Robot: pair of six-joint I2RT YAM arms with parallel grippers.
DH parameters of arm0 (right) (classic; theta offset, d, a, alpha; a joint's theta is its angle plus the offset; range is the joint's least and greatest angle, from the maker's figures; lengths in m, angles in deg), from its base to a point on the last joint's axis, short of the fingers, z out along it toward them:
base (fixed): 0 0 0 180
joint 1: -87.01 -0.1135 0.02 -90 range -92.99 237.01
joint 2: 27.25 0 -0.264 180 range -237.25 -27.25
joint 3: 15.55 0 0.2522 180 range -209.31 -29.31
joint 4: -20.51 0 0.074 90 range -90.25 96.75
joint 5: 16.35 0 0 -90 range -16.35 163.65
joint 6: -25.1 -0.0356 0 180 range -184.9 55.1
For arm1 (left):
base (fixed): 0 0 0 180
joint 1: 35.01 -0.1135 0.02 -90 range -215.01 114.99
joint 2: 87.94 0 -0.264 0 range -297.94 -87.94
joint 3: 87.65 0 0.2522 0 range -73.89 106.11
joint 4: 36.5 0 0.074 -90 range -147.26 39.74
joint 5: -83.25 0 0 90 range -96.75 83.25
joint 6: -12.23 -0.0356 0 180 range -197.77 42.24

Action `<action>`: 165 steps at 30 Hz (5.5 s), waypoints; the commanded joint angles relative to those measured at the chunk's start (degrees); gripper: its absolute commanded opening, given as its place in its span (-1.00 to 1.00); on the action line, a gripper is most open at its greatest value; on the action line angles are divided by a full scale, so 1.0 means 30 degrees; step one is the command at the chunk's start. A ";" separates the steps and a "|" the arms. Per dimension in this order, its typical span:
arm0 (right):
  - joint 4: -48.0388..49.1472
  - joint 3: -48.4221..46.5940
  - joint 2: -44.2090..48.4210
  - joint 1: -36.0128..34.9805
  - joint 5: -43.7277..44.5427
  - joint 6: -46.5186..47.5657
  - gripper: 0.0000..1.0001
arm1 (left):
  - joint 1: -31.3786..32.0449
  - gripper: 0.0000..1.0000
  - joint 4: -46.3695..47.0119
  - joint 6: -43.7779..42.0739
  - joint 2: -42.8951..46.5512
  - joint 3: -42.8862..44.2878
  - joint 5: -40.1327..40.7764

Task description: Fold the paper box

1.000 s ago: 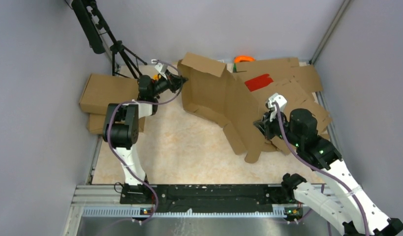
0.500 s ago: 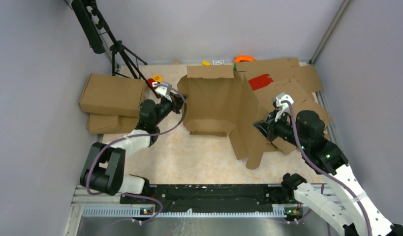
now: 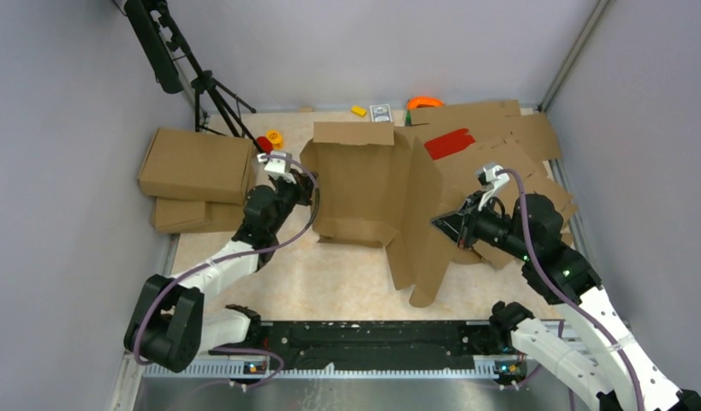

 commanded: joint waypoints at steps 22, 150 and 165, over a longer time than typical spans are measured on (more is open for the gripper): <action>-0.3189 -0.0414 -0.0558 0.0046 0.8398 -0.0079 0.09 | 0.1604 -1.00 0.6651 -0.2595 0.1302 -0.4717 -0.3346; -1.1984 -1.8772 -1.5245 0.2375 0.5366 0.5801 0.49 | 0.1847 -1.00 0.6009 -0.7062 0.1910 -0.4570 -0.5461; -1.0784 -1.4108 -1.2950 0.2344 0.2591 0.4982 -0.68 | 0.1915 -0.84 0.6066 -0.6696 0.1726 -0.4513 -0.5392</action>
